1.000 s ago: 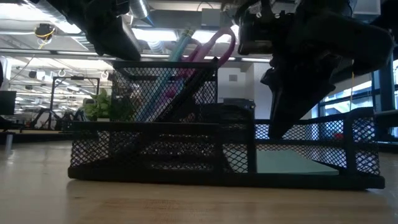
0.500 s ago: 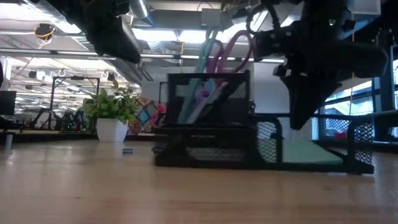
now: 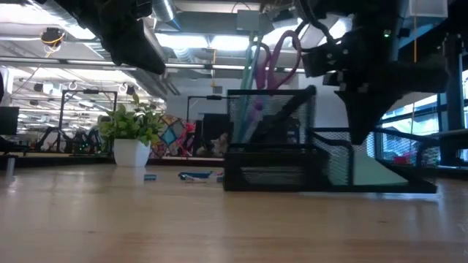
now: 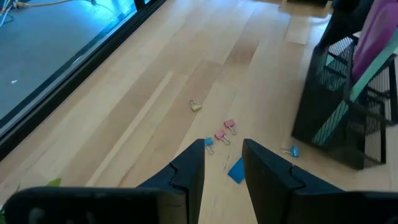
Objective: Pick and place office supplies into organizer
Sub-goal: Adjust the desk organizer on the table
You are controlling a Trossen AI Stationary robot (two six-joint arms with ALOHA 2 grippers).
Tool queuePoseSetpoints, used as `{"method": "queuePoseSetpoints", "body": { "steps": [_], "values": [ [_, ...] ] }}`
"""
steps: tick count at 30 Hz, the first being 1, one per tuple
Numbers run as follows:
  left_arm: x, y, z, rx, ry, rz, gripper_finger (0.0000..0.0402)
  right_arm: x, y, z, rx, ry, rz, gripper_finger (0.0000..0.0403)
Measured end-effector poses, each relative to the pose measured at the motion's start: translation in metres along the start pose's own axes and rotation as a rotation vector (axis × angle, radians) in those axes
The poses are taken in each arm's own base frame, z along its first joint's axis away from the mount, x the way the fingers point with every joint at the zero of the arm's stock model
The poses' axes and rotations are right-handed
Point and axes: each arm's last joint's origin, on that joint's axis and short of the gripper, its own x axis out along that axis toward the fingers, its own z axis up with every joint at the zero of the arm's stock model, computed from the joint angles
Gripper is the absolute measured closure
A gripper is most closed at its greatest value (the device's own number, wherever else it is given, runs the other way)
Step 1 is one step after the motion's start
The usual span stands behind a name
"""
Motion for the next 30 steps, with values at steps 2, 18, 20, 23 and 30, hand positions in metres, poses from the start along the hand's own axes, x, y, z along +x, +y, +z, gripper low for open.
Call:
{"method": "queuePoseSetpoints", "body": {
  "steps": [2, 18, 20, 23, 30],
  "values": [
    [0.0, 0.0, 0.0, 0.0, 0.0, 0.0, 0.03, 0.0, 0.0, -0.002, -0.008, 0.02, -0.003, 0.0399],
    [0.0, 0.0, 0.0, 0.0, -0.001, 0.0, 0.03, 0.024, 0.009, -0.023, 0.035, 0.099, 0.047, 0.0373],
    [0.0, 0.0, 0.0, 0.0, -0.001, 0.002, 0.03, 0.025, 0.009, -0.024, 0.027, 0.103, 0.041, 0.0358],
    [0.0, 0.0, 0.0, 0.0, -0.002, 0.005, 0.03, 0.028, 0.009, -0.026, 0.009, 0.124, 0.04, 0.0339],
    [0.0, 0.0, 0.0, 0.0, -0.003, 0.006, 0.03, 0.026, 0.009, -0.025, 0.009, 0.107, 0.045, 0.0286]
  ]
}}
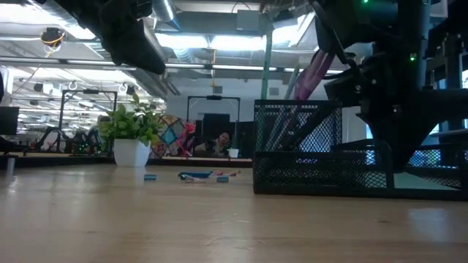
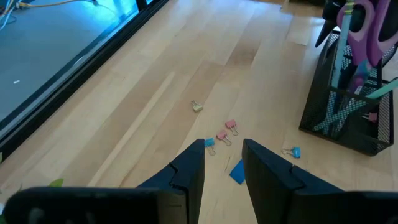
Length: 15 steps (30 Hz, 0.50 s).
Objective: Pick and place office supplies into organizer
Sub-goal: Adjust the desk organizer on the table, then put the blue eraser into the desk organizer
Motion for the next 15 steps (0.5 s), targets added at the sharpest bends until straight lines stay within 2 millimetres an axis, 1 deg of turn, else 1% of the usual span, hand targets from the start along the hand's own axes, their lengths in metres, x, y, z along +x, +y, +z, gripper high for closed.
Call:
{"method": "queuePoseSetpoints", "body": {
  "steps": [9, 12, 15],
  "values": [
    [0.0, 0.0, 0.0, 0.0, 0.0, 0.0, 0.03, -0.016, -0.004, -0.001, 0.024, -0.087, 0.032, 0.0177],
    [0.0, 0.0, 0.0, 0.0, 0.0, 0.0, 0.03, -0.023, -0.007, -0.004, 0.03, -0.109, 0.041, 0.0152],
    [0.0, 0.0, 0.0, 0.0, 0.0, 0.0, 0.03, -0.034, -0.011, -0.008, 0.06, -0.14, 0.055, 0.0139]
  ]
}}
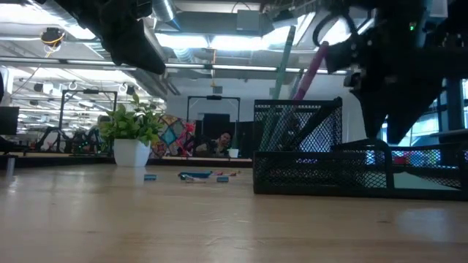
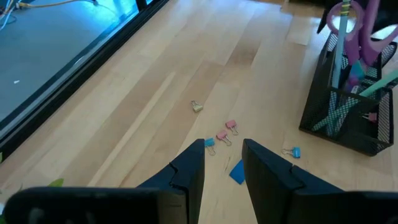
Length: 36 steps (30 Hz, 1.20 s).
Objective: Pick and place office supplies into organizer
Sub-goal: Put the blue eraser into the desk organizer
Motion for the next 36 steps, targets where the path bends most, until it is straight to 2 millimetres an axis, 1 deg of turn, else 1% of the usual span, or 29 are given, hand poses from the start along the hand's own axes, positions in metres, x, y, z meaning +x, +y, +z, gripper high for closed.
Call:
{"method": "queuePoseSetpoints", "body": {
  "steps": [5, 9, 13, 16, 18, 21, 24, 29, 33, 36],
  "values": [
    [0.0, 0.0, 0.0, 0.0, 0.0, 0.0, 0.03, -0.026, -0.012, -0.015, 0.083, -0.011, 0.005, 0.0135],
    [0.0, 0.0, 0.0, 0.0, 0.0, 0.0, 0.03, -0.049, -0.023, -0.027, 0.138, -0.058, 0.027, 0.0135],
    [0.0, 0.0, 0.0, 0.0, -0.001, 0.0, 0.03, -0.067, -0.033, -0.041, 0.19, -0.087, 0.043, 0.0134],
    [0.0, 0.0, 0.001, -0.002, -0.005, -0.001, 0.03, -0.078, -0.04, -0.052, 0.263, -0.104, 0.053, 0.0134],
    [0.0, -0.001, 0.002, -0.01, -0.021, -0.006, 0.03, -0.087, -0.045, -0.058, 0.328, -0.153, 0.052, 0.0134],
    [0.001, -0.003, 0.007, -0.027, -0.061, -0.047, 0.03, -0.1, -0.054, -0.065, 0.455, -0.283, 0.007, 0.0134],
    [0.008, -0.005, 0.01, 0.022, -0.066, -0.125, 0.0297, -0.111, -0.063, -0.074, 0.512, -0.393, -0.01, 0.0134],
    [0.033, -0.008, 0.01, 0.161, -0.038, -0.205, 0.0283, -0.118, -0.076, -0.09, 0.558, -0.513, 0.048, 0.0134],
    [0.057, -0.01, 0.004, 0.322, 0.028, -0.208, 0.0273, -0.111, -0.08, -0.093, 0.579, -0.643, 0.077, 0.0134],
    [0.074, -0.01, 0.003, 0.352, 0.076, -0.212, 0.027, -0.102, -0.081, -0.091, 0.572, -0.714, 0.082, 0.0134]
  ]
}}
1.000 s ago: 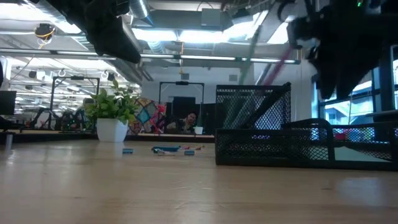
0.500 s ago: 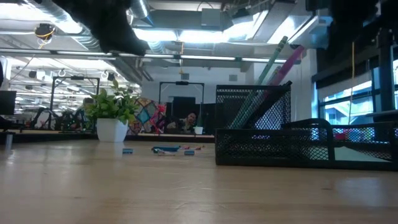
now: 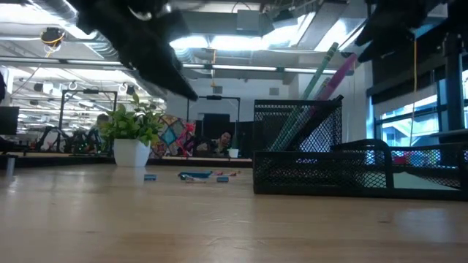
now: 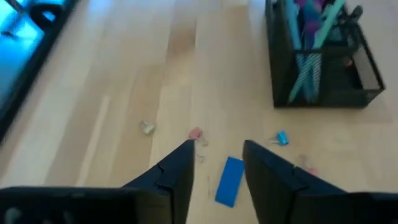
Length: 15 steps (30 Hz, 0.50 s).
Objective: Pick and place office supplies into organizer
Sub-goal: Put the blue eraser into the desk organizer
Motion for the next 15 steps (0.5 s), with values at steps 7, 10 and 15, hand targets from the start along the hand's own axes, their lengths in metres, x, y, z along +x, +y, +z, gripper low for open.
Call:
{"method": "queuePoseSetpoints", "body": {
  "steps": [7, 10, 15],
  "values": [
    [0.037, 0.008, -0.009, 0.081, 0.124, -0.018, 0.0273, 0.02, -0.007, -0.015, -0.03, 0.001, -0.029, 0.0134],
    [0.05, 0.006, -0.014, 0.133, 0.165, -0.048, 0.0274, 0.024, -0.01, -0.02, -0.035, 0.018, -0.047, 0.0134],
    [0.07, 0.001, -0.024, 0.134, 0.232, -0.11, 0.0274, 0.027, -0.011, -0.023, -0.047, 0.024, -0.057, 0.0134]
  ]
}}
